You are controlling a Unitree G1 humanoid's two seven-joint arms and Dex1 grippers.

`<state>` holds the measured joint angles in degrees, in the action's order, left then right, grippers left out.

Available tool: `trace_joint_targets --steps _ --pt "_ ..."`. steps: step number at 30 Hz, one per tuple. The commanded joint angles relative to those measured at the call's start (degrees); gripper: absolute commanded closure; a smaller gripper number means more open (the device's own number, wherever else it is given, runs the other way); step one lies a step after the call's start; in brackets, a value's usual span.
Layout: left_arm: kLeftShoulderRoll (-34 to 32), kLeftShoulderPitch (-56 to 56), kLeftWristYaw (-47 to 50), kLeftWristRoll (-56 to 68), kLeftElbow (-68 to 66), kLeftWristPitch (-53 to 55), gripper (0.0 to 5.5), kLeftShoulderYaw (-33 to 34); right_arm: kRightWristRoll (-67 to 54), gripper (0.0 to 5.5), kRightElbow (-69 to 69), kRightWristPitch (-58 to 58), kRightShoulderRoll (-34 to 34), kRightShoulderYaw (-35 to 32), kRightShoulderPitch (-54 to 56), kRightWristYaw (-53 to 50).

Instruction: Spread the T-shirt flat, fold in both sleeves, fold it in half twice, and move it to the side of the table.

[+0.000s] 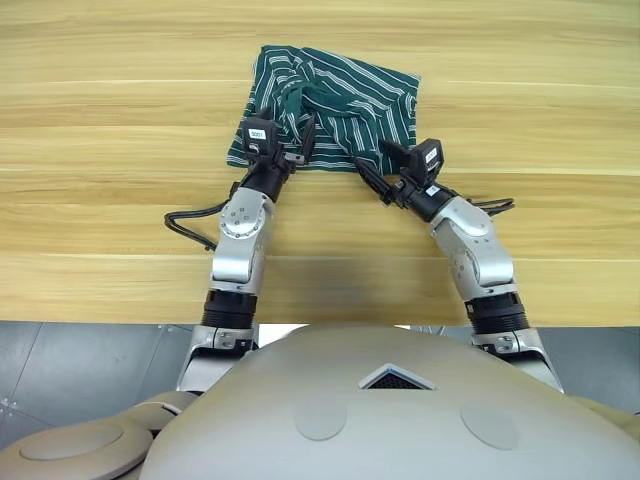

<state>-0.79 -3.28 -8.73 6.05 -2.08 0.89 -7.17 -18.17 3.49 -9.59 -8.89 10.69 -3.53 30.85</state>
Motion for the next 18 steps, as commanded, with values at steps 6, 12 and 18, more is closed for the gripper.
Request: trace_joint_targets --steps 6,12,18 --pt "0.0 2.8 0.0 -1.1 -4.9 -1.2 1.99 0.6 0.3 3.13 1.9 -1.2 2.8 -2.0 3.4 -1.2" --pt "-0.1 1.9 0.6 -1.4 -4.4 -1.8 3.04 0.9 0.7 4.26 2.4 -1.0 3.3 -2.6 3.9 -1.5" --pt "-0.5 1.9 0.4 -1.2 -4.1 -1.7 4.09 2.1 0.9 5.38 2.8 -1.4 3.3 -2.8 4.3 -1.1"
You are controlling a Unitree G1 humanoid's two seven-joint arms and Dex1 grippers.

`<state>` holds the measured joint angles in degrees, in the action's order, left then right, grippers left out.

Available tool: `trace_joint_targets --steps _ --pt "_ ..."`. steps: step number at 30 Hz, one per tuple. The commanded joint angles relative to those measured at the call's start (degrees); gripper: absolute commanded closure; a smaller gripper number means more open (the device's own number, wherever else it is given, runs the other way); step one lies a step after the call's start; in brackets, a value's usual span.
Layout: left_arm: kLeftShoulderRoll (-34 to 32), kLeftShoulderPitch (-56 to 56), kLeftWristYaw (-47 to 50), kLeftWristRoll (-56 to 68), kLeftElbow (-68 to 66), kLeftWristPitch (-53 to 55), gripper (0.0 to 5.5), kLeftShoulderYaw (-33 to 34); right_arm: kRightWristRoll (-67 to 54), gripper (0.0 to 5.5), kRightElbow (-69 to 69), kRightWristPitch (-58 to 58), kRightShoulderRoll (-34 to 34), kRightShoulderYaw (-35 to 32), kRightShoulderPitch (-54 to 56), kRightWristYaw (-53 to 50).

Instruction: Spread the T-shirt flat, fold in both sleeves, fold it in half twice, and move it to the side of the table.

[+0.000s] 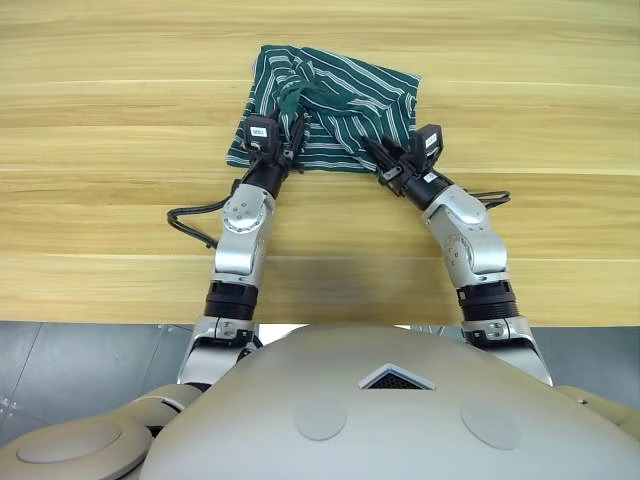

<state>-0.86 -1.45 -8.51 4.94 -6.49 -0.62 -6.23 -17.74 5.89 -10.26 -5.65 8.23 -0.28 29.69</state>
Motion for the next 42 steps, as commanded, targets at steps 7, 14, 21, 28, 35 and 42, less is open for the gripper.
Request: trace_joint_targets --steps 7,14,21,28,35,42 --pt "0.0 -0.6 -1.4 2.9 -0.5 1.2 5.29 3.5 0.1 5.5 -0.6 -0.5 -1.4 -2.2 2.0 0.2" --pt "-7.4 3.3 -8.3 5.4 -2.7 2.1 5.47 8.1 0.5 5.5 0.0 4.0 -8.9 -7.1 9.8 5.1" --pt "-27.6 4.8 -31.5 16.2 21.5 -1.6 5.47 14.3 -3.4 5.5 -8.9 11.6 -29.2 -17.1 16.9 22.2" --pt "-35.6 39.3 -46.1 9.2 -4.3 0.7 5.47 5.2 10.8 5.5 20.3 20.0 -33.6 -6.3 48.1 31.5" --pt "-33.9 77.7 -28.7 -16.8 -56.7 -9.5 5.47 -7.9 25.6 5.5 59.6 21.9 -25.3 1.5 78.9 18.1" --pt "-37.3 105.5 1.2 -33.9 -70.1 -5.9 5.47 -15.5 30.9 5.5 70.7 18.6 -21.6 -1.6 108.8 -11.2"
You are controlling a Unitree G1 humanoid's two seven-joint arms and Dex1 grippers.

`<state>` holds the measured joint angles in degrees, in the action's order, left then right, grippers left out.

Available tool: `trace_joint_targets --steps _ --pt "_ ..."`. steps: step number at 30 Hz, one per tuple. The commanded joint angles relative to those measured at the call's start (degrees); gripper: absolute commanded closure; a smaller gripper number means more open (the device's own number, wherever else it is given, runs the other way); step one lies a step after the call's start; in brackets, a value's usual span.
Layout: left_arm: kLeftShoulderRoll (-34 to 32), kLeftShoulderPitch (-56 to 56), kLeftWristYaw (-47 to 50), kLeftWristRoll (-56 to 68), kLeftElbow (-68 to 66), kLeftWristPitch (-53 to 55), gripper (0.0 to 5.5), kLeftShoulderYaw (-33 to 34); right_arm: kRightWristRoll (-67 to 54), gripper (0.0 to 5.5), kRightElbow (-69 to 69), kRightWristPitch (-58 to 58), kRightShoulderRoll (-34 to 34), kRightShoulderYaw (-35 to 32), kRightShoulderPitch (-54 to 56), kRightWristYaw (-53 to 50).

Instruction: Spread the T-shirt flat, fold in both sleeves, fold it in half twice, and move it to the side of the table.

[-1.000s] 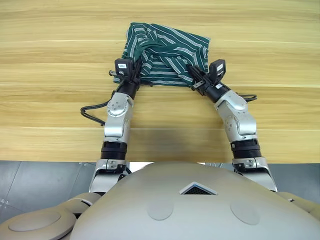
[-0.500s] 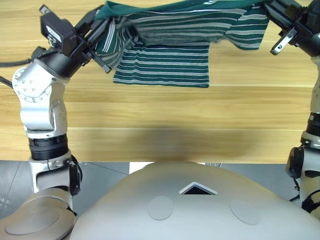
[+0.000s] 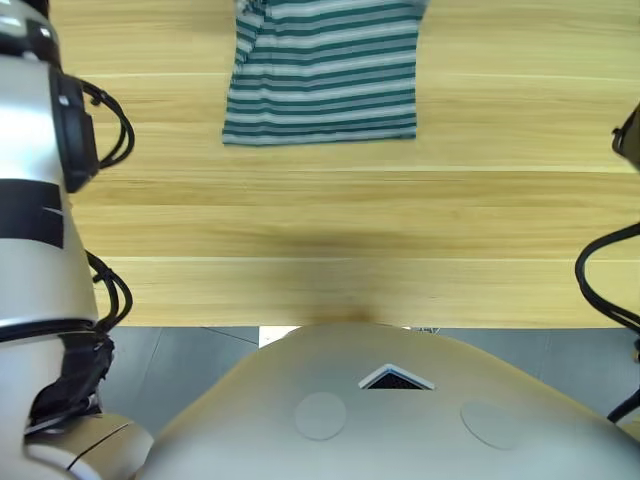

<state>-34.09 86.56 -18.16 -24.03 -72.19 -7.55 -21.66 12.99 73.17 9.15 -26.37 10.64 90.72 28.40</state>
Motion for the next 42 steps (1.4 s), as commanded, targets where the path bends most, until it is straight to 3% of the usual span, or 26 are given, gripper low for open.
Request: trace_joint_targets --steps 1,10,13,16,18,20,21,23,28,36,37,42 --pt "-3.2 18.0 9.9 -5.0 -4.8 0.5 5.47 0.1 0.3 5.5 3.7 -0.5 -0.7 -4.1 17.1 -8.7" --pt "4.9 5.9 0.2 -5.5 -6.7 -4.4 5.47 -0.1 1.6 5.5 5.5 2.1 2.1 -4.6 -7.0 0.3" --pt "8.8 -5.4 -5.7 -6.3 -6.4 -8.7 5.47 -1.6 0.7 5.5 5.2 4.2 2.9 -5.5 -17.8 3.1" --pt "9.7 -24.2 -15.6 -7.6 -3.9 -21.5 5.47 -6.1 0.2 5.5 3.9 12.1 2.6 -5.4 -30.7 8.3" --pt "4.5 -40.5 -31.0 -0.4 6.8 -31.0 5.47 -7.3 -2.5 5.5 1.6 19.1 1.1 -6.9 -38.3 14.6" --pt "-6.5 -59.2 -46.1 15.4 34.6 -25.8 5.47 -6.2 -7.6 5.5 -3.0 26.0 -2.4 -9.8 -45.9 24.4" --pt "-10.7 -65.4 -49.3 20.6 45.0 -22.2 5.47 -5.2 -10.2 5.5 -5.8 28.4 -4.2 -10.7 -49.3 29.2" --pt "-15.5 -73.4 -49.3 25.9 57.3 -18.0 5.47 -3.0 -15.8 5.5 -14.2 30.7 -8.0 -11.7 -57.7 38.6" --pt "-20.5 -84.9 -46.3 26.2 70.8 -13.9 5.47 -0.6 -28.0 5.5 -42.7 24.9 -16.2 -11.3 -79.7 52.2" --pt "-21.3 -93.8 -42.1 20.8 80.0 -6.9 5.47 -0.1 -21.9 5.5 -71.9 21.6 -21.7 -8.5 -104.2 48.1" --pt "-21.6 -95.1 -41.3 19.9 80.8 -6.1 5.5 0.2 -20.5 5.16 -73.3 21.4 -22.3 -8.4 -106.1 47.2" --pt "-23.5 -108.3 -37.0 23.1 96.5 3.5 4.65 6.3 -20.2 4.22 -76.4 19.1 -25.8 -11.9 -112.2 43.2"
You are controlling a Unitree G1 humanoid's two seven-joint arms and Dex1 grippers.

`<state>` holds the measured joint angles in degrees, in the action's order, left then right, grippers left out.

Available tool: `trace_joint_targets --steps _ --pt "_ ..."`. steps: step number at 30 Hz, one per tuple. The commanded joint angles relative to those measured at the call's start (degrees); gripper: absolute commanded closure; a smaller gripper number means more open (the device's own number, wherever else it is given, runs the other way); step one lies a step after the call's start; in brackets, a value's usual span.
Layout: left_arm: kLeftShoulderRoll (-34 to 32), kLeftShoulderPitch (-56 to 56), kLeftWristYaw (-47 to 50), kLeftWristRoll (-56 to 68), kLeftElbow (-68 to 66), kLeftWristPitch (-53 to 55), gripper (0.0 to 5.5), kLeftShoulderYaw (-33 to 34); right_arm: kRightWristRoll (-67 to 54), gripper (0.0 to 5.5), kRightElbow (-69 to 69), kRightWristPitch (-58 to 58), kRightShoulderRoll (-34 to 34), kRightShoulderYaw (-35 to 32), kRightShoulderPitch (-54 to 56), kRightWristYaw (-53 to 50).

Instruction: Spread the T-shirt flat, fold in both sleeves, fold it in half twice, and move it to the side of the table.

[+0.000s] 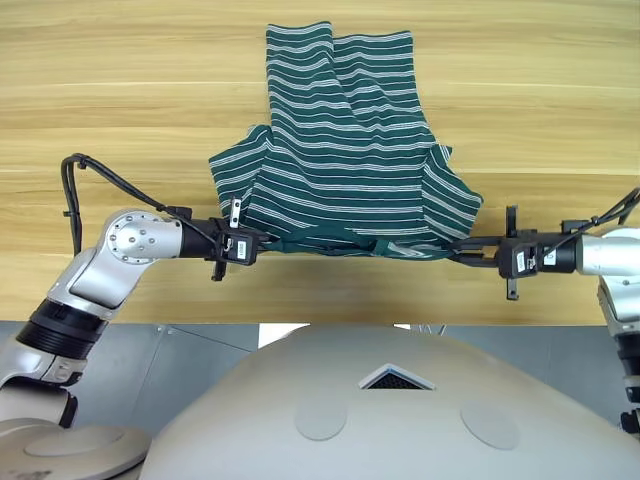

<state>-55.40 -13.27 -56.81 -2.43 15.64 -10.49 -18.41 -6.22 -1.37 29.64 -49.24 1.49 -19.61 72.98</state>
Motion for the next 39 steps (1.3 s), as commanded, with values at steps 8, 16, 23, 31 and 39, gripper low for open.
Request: trace_joint_targets --steps 8,16,23,31,39 --pt "1.9 -22.5 6.8 9.0 22.6 9.4 3.32 13.0 -20.5 2.89 1.4 -7.1 -6.7 -10.4 7.9 5.2" --pt "19.2 -15.4 20.2 23.6 8.7 8.1 3.06 27.4 -0.3 2.89 24.6 -11.7 14.9 7.4 42.2 -10.7" --pt "30.3 -1.5 33.0 16.1 -8.2 11.1 3.06 23.4 15.9 2.89 62.7 -10.2 30.6 13.1 61.3 -38.5" --pt "26.7 7.5 36.1 -0.4 -26.6 5.6 3.06 18.5 27.0 2.89 75.4 -11.0 33.8 17.5 65.6 -59.0" --pt "24.4 5.4 38.4 -6.3 -32.7 3.4 3.06 17.1 30.9 2.89 76.6 -10.1 33.6 19.5 63.6 -62.0"
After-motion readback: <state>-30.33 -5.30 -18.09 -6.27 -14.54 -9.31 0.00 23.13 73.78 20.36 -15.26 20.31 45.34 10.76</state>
